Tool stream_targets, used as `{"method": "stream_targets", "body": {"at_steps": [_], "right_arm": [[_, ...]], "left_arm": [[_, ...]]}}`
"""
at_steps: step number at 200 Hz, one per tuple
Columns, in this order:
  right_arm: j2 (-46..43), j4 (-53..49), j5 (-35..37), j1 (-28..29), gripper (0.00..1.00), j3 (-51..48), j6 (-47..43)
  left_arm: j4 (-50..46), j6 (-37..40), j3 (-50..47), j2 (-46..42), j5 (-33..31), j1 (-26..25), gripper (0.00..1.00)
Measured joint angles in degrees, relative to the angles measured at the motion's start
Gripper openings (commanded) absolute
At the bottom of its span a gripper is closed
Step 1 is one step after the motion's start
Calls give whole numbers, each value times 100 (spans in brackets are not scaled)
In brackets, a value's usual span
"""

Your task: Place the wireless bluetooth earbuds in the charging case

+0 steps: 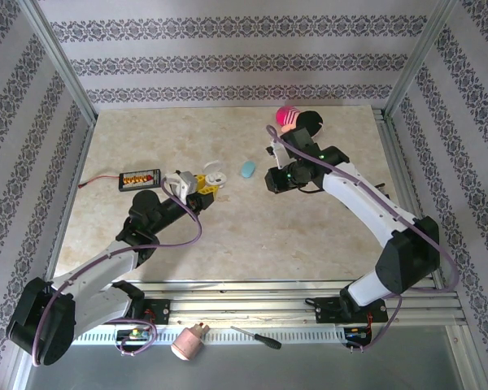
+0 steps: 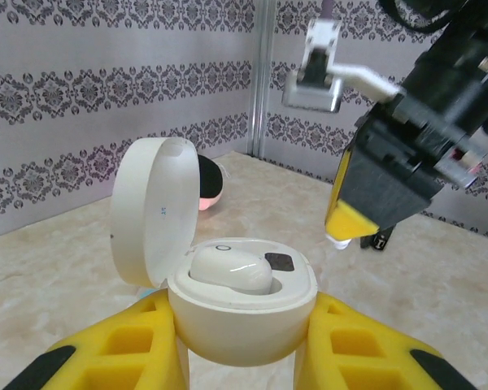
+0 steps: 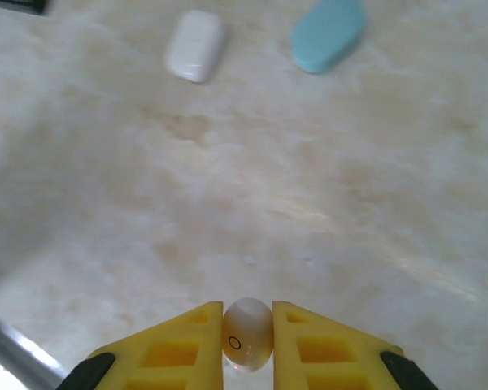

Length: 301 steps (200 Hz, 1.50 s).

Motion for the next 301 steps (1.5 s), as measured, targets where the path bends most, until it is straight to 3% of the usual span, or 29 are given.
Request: {"method": "stream_targets", "body": {"at_steps": [62, 125, 301], "right_arm": [[-393, 407, -1569, 212, 17, 350, 369], [-356, 898, -2435, 535, 18, 647, 579], [-98, 1128, -2658, 557, 18, 608, 619]], "left_arm": [[13, -2, 57, 136, 260, 0, 16], [20, -131, 225, 210, 828, 0, 16], [361, -682, 299, 214, 1314, 0, 17]]}}
